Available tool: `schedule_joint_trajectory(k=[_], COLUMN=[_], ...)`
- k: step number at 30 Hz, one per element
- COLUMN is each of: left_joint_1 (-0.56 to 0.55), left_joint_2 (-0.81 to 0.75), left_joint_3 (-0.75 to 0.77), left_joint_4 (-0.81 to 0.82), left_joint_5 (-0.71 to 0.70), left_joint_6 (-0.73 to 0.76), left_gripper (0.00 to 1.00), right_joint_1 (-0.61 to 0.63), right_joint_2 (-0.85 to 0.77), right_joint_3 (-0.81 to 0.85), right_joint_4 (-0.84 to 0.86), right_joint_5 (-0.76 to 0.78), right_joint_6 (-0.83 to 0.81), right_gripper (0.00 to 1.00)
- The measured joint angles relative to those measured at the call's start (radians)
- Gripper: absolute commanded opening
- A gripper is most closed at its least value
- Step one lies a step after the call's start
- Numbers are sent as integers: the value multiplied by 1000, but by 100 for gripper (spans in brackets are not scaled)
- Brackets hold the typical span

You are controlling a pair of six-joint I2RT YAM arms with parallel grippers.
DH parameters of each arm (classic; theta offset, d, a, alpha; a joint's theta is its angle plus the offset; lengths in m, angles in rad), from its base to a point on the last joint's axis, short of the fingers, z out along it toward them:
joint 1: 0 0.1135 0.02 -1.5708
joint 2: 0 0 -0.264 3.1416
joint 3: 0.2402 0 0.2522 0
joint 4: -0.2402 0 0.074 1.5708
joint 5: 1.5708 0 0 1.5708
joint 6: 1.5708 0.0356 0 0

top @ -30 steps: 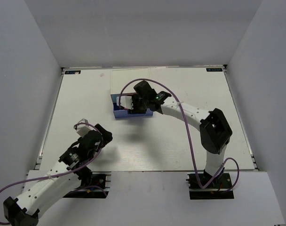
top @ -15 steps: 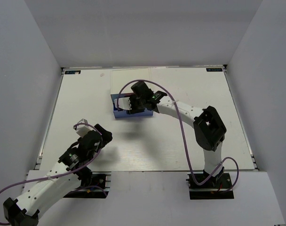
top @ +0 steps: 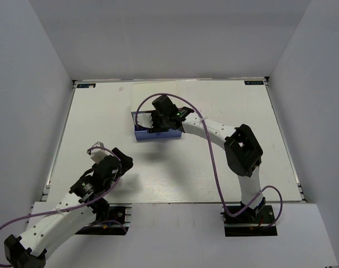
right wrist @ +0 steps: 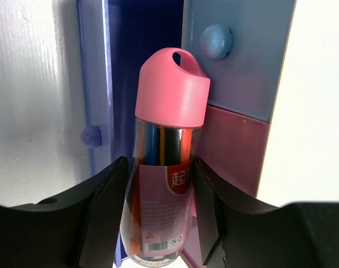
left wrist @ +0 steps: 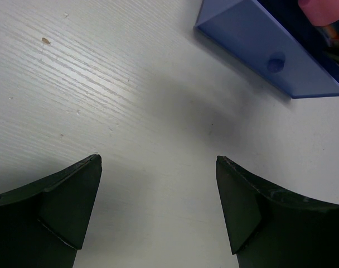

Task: Sort the stationery into containers
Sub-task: Place the stationery in the drawer.

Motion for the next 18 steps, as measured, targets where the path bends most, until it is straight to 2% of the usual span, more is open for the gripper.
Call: schedule_joint_trajectory(k=[4, 18], left_joint_1=[0, 0], left_joint_2=[0, 0], left_joint_3=[0, 0], left_joint_4=[1, 16], left_joint_5=[0, 1], left_joint_6=[0, 0], left_gripper=[94, 94], right_joint_1=[0, 0], right_joint_2=[0, 0], right_joint_3=[0, -1], right_joint_4=[0, -5], right_joint_5=[1, 3], right_joint_6=[11, 16], right_gripper=[44, 52])
